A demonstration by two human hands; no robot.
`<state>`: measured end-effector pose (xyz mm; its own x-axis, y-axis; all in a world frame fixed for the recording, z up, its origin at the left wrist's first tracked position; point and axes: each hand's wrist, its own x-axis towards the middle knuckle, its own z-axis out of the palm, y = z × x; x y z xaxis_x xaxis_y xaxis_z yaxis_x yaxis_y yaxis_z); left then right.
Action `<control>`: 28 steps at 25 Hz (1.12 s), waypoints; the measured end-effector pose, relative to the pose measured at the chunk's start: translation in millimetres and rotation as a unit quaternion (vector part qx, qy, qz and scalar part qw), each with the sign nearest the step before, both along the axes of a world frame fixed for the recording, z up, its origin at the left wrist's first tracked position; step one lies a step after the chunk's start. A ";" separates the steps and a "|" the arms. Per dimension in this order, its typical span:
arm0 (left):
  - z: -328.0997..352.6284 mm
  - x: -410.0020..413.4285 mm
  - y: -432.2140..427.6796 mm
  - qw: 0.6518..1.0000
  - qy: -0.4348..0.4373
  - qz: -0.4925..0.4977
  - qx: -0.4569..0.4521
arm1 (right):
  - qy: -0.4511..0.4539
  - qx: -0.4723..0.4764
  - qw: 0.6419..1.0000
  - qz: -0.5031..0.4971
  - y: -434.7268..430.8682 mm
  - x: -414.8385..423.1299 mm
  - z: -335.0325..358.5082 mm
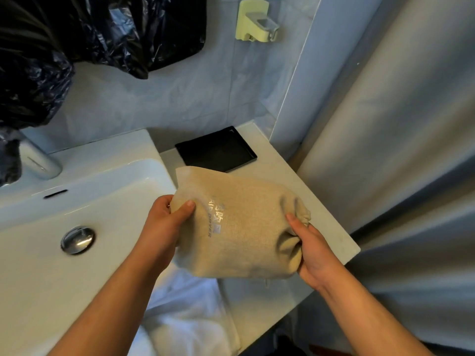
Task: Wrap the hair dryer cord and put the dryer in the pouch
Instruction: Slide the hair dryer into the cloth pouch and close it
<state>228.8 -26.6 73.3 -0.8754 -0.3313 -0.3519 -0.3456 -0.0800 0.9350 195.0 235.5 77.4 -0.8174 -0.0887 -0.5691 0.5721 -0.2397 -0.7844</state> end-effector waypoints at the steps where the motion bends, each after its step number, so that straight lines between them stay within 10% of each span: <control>1: -0.7 -7.7 14.0 1.000 -0.001 0.008 0.000 | -0.001 -0.003 1.000 0.010 13.5 -13.2 -1.6; 14: 23.2 -94.2 190.1 0.985 -0.032 0.169 -0.014 | -0.006 -0.035 0.991 0.126 170.2 -159.0 10.3; 28: 0.1 -129.2 161.4 0.960 -0.061 0.269 0.038 | -0.018 -0.015 0.975 0.223 126.2 -233.2 -3.5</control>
<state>99.5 134.8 73.4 -0.5351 -0.6940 -0.4818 -0.3412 -0.3441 0.8747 -38.3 361.7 73.9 -0.6740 -0.4468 -0.5884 0.6512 0.0167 -0.7587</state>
